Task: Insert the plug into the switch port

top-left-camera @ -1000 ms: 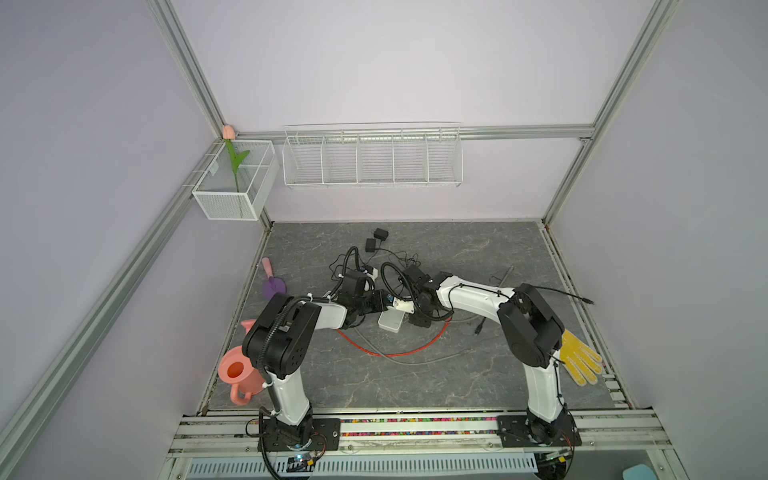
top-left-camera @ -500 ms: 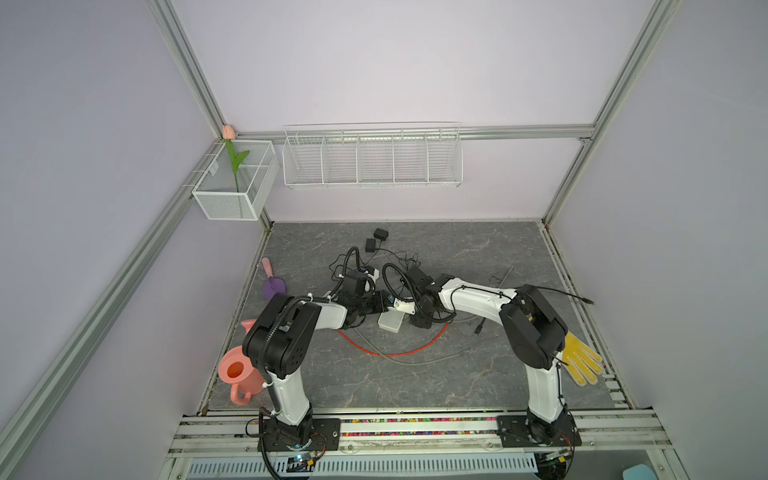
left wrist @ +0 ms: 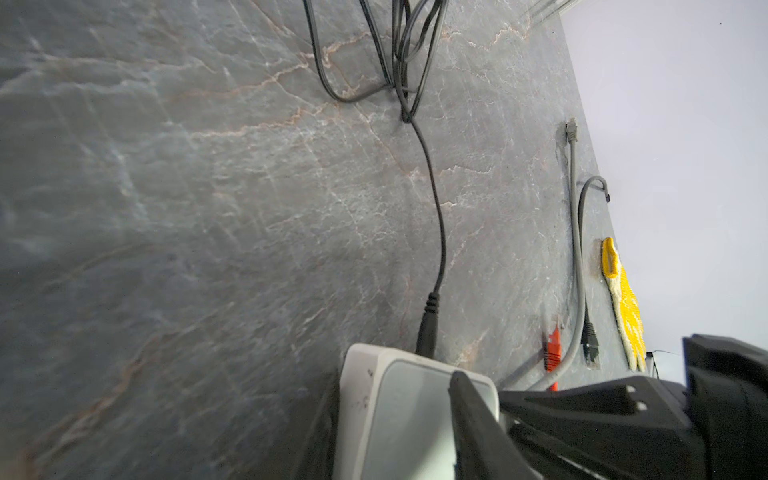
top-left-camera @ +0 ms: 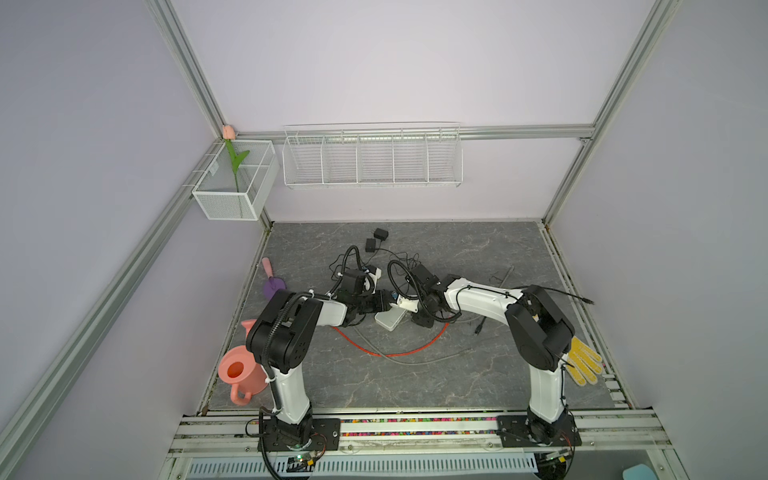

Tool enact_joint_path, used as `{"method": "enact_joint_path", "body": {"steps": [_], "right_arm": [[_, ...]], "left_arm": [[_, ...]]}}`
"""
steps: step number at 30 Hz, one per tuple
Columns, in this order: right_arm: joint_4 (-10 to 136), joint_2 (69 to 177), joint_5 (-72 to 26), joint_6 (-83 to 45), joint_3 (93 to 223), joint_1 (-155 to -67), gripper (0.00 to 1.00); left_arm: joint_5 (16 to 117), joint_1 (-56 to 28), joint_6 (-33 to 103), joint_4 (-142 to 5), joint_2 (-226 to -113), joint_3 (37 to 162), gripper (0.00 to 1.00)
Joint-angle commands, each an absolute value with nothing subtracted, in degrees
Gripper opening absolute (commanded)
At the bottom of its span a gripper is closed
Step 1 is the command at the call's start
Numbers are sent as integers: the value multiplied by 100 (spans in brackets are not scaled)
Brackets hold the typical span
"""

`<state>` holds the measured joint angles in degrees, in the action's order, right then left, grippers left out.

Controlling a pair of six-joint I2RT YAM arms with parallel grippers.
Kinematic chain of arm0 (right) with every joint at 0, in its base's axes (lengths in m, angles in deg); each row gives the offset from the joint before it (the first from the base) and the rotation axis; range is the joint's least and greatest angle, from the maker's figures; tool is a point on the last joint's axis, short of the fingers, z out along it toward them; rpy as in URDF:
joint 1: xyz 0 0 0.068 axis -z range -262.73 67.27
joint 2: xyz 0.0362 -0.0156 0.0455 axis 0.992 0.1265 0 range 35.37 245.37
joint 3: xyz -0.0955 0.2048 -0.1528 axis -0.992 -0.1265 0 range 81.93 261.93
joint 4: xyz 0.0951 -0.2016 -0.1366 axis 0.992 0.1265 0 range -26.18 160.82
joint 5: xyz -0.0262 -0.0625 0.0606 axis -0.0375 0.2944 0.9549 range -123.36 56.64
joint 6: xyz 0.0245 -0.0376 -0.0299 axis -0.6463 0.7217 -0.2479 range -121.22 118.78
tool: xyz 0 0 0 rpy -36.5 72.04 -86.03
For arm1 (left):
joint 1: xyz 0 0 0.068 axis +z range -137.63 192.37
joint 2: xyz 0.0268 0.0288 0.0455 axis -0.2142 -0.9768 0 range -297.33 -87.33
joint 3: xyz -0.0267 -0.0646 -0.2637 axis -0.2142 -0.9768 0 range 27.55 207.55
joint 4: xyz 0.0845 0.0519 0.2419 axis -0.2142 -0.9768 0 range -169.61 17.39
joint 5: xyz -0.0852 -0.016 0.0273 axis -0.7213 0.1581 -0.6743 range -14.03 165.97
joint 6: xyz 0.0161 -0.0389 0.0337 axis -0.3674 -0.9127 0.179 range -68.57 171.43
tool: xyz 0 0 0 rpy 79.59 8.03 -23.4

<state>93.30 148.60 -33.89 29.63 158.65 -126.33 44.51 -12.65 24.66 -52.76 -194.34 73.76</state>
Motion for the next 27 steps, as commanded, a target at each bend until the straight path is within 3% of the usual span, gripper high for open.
{"method": "enact_joint_path", "body": {"steps": [1,20,27], "right_arm": [[8317,14577,-3071,2798,15799,-12659,7],[8900,14073,-4241,2634,15090,-12702,7],[9128,13864,-4070,2781,14916,-12826,7]], "left_arm": [[3967,-1405,2484,-6236,-19789,7268,44],[3705,-1015,2262,-6147,-19573,6984,42],[3739,-942,2577,-6844,-19399,7147,41]]}}
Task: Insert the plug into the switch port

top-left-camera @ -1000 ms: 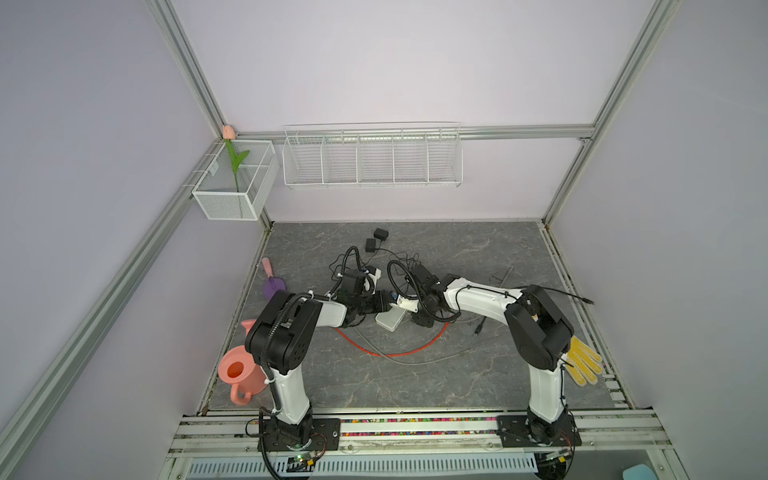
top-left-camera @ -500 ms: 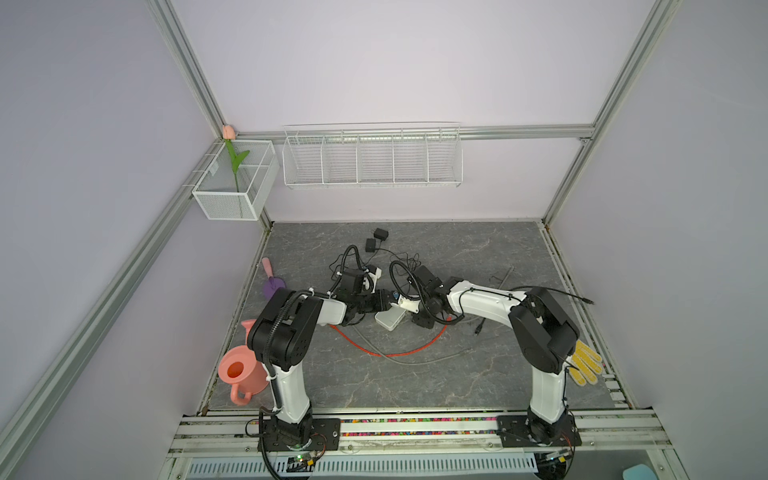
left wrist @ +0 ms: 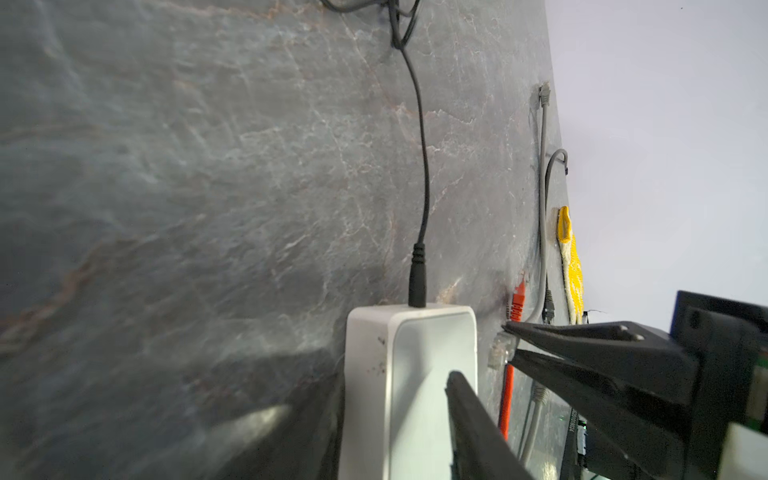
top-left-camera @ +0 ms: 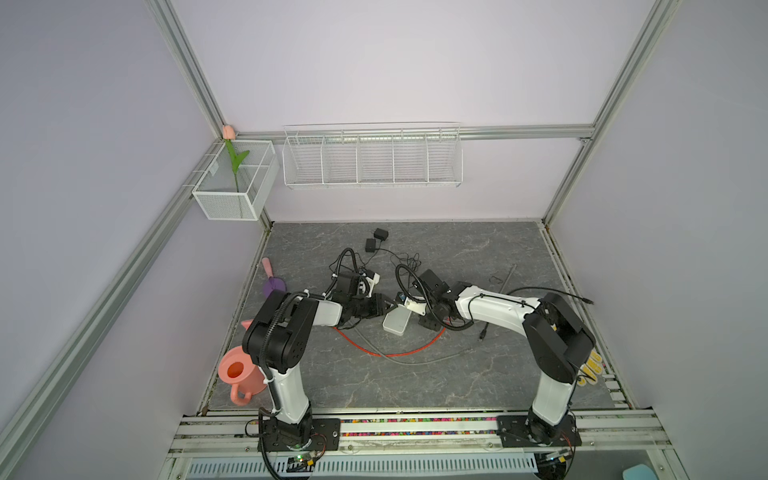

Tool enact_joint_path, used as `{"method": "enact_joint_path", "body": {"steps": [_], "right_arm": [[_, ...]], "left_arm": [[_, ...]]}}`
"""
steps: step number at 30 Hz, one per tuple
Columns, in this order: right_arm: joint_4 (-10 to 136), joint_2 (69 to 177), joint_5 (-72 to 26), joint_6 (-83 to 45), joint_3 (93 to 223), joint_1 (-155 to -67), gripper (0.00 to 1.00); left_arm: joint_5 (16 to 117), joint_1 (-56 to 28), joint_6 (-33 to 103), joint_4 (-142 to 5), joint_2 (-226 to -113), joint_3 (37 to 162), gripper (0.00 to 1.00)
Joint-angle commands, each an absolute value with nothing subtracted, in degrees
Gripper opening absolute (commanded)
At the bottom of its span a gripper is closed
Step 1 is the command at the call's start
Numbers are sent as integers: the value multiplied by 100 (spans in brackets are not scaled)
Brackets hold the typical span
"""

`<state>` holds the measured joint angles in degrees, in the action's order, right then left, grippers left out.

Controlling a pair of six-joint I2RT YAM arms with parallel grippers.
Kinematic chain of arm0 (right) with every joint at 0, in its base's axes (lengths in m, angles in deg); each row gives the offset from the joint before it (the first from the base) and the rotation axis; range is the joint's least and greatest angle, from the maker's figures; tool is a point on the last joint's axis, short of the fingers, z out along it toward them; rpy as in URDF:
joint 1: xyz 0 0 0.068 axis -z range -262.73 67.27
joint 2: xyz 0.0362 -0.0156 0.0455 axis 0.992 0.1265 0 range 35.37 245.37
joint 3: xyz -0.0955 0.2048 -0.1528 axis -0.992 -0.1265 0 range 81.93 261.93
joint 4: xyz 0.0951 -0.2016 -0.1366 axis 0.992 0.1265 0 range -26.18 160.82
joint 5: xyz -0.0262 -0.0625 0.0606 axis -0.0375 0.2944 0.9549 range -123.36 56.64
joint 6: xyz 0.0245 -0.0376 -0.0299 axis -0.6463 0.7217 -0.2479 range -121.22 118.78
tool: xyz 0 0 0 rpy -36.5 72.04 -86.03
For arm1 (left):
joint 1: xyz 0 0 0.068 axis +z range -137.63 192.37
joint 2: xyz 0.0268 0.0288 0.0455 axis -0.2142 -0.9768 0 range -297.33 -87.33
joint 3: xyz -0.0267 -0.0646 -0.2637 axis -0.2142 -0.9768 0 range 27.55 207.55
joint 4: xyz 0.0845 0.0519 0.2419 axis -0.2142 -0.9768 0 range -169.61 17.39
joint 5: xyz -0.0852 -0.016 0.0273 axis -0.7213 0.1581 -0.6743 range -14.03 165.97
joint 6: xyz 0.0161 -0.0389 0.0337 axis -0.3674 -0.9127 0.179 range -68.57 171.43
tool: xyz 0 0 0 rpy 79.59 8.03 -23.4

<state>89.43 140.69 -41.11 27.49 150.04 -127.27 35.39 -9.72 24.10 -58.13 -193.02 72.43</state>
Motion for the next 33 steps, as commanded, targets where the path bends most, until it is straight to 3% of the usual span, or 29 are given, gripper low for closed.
{"method": "enact_joint_path", "body": {"steps": [1,33], "right_arm": [[9141,13871,-4048,2804,14916,-12858,7],[9344,14679,-4236,2962,15715,-13003,7]], "left_arm": [[3717,-941,2615,-6917,-19403,7173,41],[3800,-943,2805,-7178,-19555,7324,36]]}}
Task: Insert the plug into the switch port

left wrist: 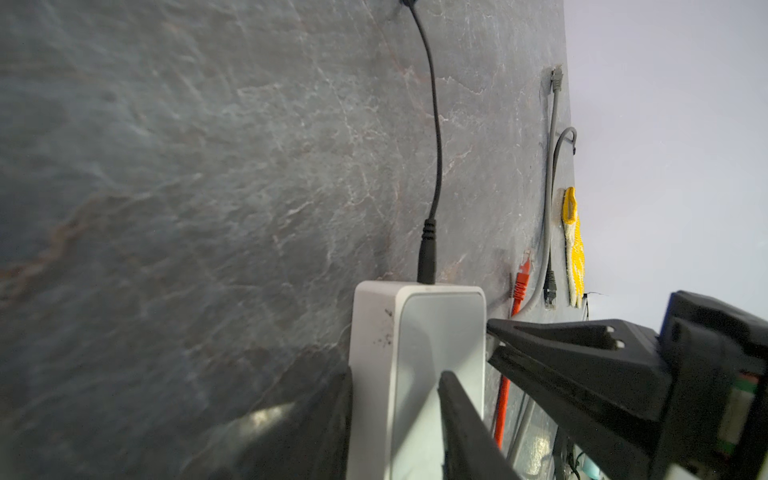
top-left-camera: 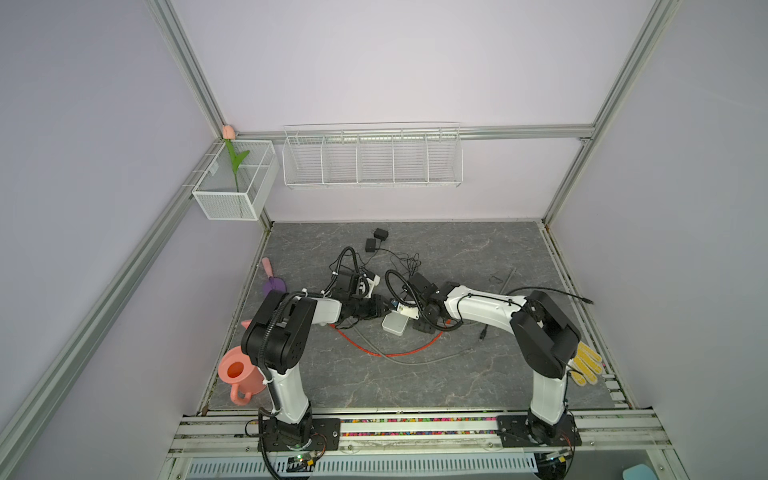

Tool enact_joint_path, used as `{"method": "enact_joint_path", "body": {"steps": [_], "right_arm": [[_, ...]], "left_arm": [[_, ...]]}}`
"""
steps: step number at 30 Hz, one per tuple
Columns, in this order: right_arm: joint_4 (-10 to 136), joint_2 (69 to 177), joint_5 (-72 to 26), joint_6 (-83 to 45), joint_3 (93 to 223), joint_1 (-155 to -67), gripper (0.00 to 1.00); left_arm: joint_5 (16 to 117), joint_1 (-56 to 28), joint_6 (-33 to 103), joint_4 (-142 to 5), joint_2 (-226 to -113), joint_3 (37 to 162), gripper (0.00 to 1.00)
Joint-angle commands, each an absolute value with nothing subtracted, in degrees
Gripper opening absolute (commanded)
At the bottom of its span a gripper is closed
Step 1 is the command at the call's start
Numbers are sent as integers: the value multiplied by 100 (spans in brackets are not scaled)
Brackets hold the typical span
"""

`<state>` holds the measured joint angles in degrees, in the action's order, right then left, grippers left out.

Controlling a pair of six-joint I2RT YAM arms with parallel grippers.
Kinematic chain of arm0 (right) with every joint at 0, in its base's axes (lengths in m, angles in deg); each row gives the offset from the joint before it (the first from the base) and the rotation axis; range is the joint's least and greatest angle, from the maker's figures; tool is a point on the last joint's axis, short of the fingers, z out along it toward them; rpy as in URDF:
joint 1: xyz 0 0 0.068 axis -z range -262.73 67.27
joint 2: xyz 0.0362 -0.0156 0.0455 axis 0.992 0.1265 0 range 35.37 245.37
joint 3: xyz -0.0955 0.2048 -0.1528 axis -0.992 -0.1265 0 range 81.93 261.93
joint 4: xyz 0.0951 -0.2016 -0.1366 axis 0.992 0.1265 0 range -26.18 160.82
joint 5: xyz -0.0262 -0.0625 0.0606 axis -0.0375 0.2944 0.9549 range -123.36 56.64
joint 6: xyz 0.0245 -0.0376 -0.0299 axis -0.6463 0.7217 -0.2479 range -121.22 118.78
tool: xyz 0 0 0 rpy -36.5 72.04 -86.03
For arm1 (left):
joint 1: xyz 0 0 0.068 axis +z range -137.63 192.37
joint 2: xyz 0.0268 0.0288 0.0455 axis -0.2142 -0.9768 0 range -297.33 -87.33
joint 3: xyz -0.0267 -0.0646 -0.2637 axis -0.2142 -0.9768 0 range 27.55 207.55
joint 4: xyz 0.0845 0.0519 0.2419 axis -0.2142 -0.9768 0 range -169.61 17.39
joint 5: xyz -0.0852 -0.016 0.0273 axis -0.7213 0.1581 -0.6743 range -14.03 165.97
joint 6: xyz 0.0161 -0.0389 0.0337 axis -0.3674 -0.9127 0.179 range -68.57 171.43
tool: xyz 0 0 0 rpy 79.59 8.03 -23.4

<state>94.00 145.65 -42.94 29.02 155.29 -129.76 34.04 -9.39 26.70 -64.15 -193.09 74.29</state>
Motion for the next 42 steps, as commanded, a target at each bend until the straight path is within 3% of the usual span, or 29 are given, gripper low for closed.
{"method": "enact_joint_path", "body": {"steps": [1,23,42], "right_arm": [[9344,14689,-4217,2963,15738,-13005,7],[8633,14581,-4056,2364,15738,-13159,7],[9108,14607,-4459,1945,16009,-13072,7]], "left_arm": [[3800,-943,2805,-7182,-19553,7325,36],[4214,-1334,2966,-7516,-19634,7508,35],[4091,-1332,2981,-7481,-19509,7388,34]]}}
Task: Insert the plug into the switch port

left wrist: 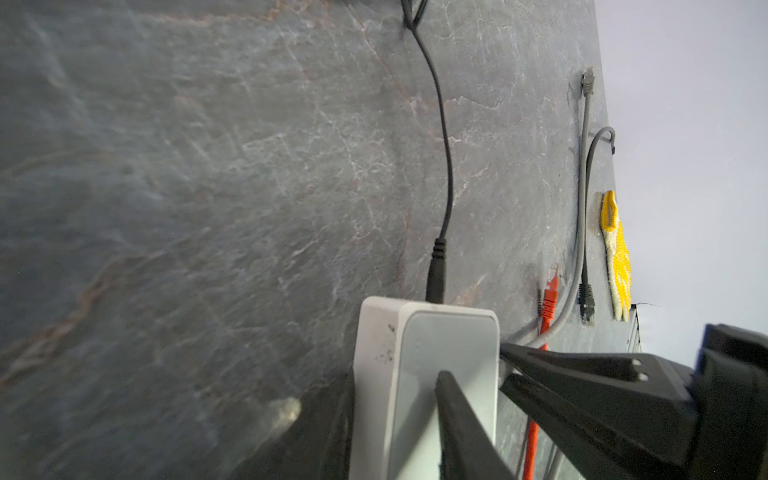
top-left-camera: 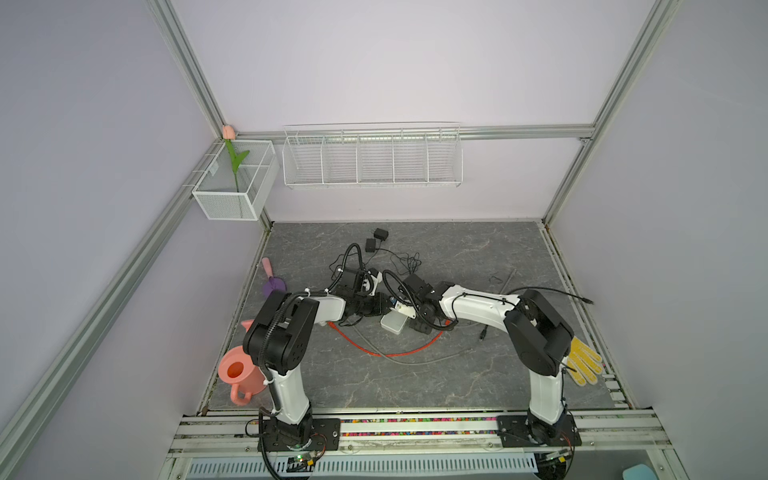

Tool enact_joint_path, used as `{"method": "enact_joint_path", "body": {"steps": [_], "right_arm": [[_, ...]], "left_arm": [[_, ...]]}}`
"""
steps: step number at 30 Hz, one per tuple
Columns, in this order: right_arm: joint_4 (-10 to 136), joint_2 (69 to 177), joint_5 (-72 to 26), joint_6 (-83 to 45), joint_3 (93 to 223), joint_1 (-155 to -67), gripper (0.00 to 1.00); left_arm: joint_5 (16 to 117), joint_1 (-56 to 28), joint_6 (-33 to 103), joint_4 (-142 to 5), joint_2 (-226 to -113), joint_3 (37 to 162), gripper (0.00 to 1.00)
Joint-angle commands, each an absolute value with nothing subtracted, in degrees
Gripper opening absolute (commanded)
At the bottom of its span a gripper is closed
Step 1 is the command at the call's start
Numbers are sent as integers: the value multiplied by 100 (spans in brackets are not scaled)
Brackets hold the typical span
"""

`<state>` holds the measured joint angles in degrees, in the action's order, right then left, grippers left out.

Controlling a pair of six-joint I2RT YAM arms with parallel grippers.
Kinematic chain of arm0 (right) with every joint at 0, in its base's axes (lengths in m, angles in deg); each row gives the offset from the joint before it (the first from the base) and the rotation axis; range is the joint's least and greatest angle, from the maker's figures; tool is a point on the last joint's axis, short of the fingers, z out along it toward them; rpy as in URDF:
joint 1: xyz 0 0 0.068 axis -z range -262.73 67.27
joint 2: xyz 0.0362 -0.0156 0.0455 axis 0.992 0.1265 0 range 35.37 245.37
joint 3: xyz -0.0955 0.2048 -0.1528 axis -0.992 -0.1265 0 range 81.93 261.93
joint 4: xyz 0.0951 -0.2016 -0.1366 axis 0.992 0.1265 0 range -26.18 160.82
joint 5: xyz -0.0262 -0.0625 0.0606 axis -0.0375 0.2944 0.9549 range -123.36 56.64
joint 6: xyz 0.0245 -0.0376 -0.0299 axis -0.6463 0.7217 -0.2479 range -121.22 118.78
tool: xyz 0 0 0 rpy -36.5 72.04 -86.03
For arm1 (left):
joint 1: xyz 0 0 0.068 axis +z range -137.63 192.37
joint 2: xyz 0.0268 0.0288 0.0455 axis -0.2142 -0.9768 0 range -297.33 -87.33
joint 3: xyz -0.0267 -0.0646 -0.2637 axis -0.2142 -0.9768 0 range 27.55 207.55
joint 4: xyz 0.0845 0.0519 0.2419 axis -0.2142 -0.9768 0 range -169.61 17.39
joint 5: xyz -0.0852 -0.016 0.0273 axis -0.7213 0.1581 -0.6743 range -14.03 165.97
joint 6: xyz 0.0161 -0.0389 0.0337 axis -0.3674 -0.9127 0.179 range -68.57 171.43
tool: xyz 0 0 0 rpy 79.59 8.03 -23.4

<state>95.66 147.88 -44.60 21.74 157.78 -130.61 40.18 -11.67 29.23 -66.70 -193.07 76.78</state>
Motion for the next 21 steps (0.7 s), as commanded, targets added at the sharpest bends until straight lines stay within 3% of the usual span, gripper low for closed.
{"method": "enact_joint_path", "body": {"steps": [1,21], "right_arm": [[9132,14598,-4462,1915,16029,-13073,7],[9079,14729,-4318,1768,16186,-13207,7]], "left_arm": [[4093,-1330,2970,-7468,-19500,7381,34],[4477,-1469,3002,-7680,-19418,7401,33]]}}
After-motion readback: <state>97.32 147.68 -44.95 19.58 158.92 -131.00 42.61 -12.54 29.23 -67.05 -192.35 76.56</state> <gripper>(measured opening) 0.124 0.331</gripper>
